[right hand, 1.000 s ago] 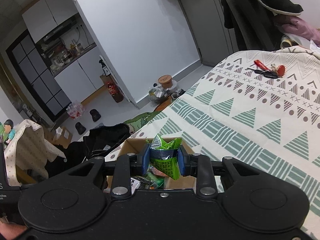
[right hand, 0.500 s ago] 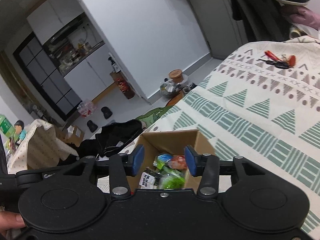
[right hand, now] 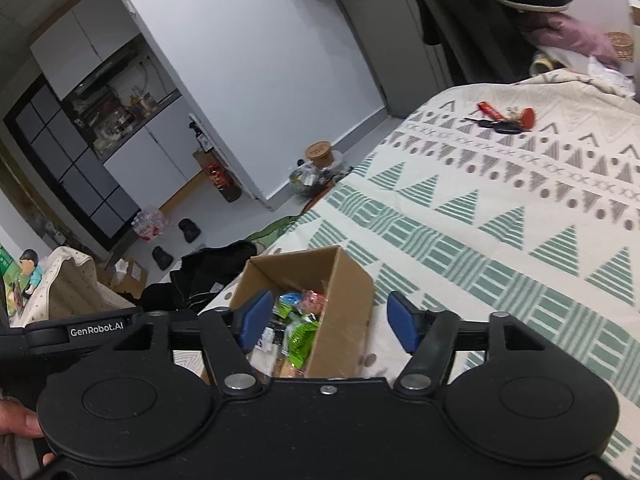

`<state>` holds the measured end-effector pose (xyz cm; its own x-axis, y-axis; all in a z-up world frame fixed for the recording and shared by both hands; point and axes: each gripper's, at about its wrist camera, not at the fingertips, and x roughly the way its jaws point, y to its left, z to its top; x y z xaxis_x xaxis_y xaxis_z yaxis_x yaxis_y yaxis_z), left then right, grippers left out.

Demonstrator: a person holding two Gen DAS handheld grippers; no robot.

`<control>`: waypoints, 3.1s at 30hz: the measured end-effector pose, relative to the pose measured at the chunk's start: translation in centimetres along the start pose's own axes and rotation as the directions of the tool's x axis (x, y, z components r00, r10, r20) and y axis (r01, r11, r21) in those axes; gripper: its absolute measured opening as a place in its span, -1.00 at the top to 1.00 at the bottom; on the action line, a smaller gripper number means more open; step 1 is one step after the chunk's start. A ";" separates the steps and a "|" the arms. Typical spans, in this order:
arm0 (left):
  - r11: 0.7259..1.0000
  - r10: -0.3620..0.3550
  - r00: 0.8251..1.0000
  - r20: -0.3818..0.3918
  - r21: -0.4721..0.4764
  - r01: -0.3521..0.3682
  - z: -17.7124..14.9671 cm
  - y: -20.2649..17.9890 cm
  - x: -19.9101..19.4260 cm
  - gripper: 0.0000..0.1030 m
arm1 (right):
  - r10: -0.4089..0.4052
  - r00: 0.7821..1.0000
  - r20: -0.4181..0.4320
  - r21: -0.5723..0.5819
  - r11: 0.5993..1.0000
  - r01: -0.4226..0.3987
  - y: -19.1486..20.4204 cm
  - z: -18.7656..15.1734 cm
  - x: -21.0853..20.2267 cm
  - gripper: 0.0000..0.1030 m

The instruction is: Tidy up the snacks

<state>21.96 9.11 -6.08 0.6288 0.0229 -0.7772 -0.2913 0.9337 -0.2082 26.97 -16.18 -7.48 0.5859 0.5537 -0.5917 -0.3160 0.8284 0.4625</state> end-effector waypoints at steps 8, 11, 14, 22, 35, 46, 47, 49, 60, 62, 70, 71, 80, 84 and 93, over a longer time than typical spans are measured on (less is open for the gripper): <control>1.000 -0.016 1.000 -0.001 0.013 0.016 -0.5 -1.1 -1.8 -0.57 | -0.088 0.995 0.045 0.009 0.996 0.087 -0.4 -0.8 -3.8 -0.50; 0.999 -0.019 1.000 0.009 0.031 0.018 -0.9 -1.5 -2.9 -0.57 | -0.102 0.993 0.052 0.035 0.994 0.100 -0.7 -1.2 -5.0 -0.69; 0.999 -0.011 0.999 0.033 0.049 0.010 -1.5 -1.8 -4.2 -0.58 | -0.123 0.990 0.071 0.049 0.992 0.120 -0.6 -1.5 -6.5 -0.90; 0.998 -0.031 0.996 0.089 0.053 0.027 -2.9 -2.0 -8.2 -0.96 | -0.117 0.986 0.116 0.046 0.993 0.113 0.2 -2.5 -9.9 -1.00; 0.995 -0.054 0.984 0.169 0.095 0.038 -6.0 -2.6 -14.3 -1.00 | -0.115 0.981 0.155 -0.009 0.993 0.118 2.4 -4.6 -14.8 -1.00; 0.988 -0.080 0.974 0.214 0.147 0.049 -8.5 -2.6 -19.8 -1.00 | -0.102 0.984 0.144 -0.041 0.993 0.109 4.7 -6.7 -18.3 -1.00; 0.987 -0.084 0.973 0.213 0.151 0.053 -8.7 -2.6 -20.2 -1.00 | -0.110 0.983 0.147 -0.047 0.992 0.118 4.9 -6.8 -18.6 -1.00; 0.985 -0.090 0.974 0.210 0.160 0.057 -9.2 -2.5 -21.0 -1.00 | -0.127 0.980 0.154 -0.061 0.989 0.138 5.4 -7.2 -19.2 -1.00; 0.985 -0.091 0.971 0.221 0.166 0.054 -11.7 -0.5 -23.7 -1.00 | -0.153 0.975 0.159 -0.103 0.980 0.170 6.9 -9.7 -22.2 -1.00; 0.986 -0.087 0.972 0.218 0.158 0.053 -12.1 0.2 -23.9 -1.00 | -0.160 0.973 0.168 -0.117 0.977 0.181 7.3 -10.2 -22.7 -1.00; 0.987 -0.076 0.969 0.234 0.157 0.040 -13.4 2.2 -25.3 -1.00 | -0.185 0.966 0.182 -0.142 0.967 0.212 8.0 -11.7 -23.5 -1.00; 0.987 -0.075 0.970 0.233 0.158 0.038 -13.5 2.3 -25.4 -1.00 | -0.187 0.966 0.180 -0.141 0.967 0.213 8.1 -11.9 -23.6 -1.00; 0.981 -0.066 0.972 0.228 0.193 0.021 -14.7 2.6 -25.7 -1.00 | -0.187 0.969 0.159 -0.151 0.966 0.211 8.3 -13.1 -23.0 -1.00; 0.979 -0.070 0.972 0.223 0.204 0.023 -14.9 2.5 -25.7 -1.00 | -0.187 0.971 0.152 -0.153 0.966 0.210 8.2 -13.3 -22.7 -1.00; 0.977 -0.075 0.974 0.214 0.210 0.029 -14.9 1.9 -25.5 -1.00 | -0.187 0.972 0.141 -0.143 0.968 0.207 8.1 -13.2 -22.6 -1.00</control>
<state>-5.34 4.98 4.51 0.7887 0.0286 -0.6142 -0.1149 0.9882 -0.1015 1.35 -20.88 0.86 0.7338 0.3718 -0.5686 -0.2914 0.9283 0.2309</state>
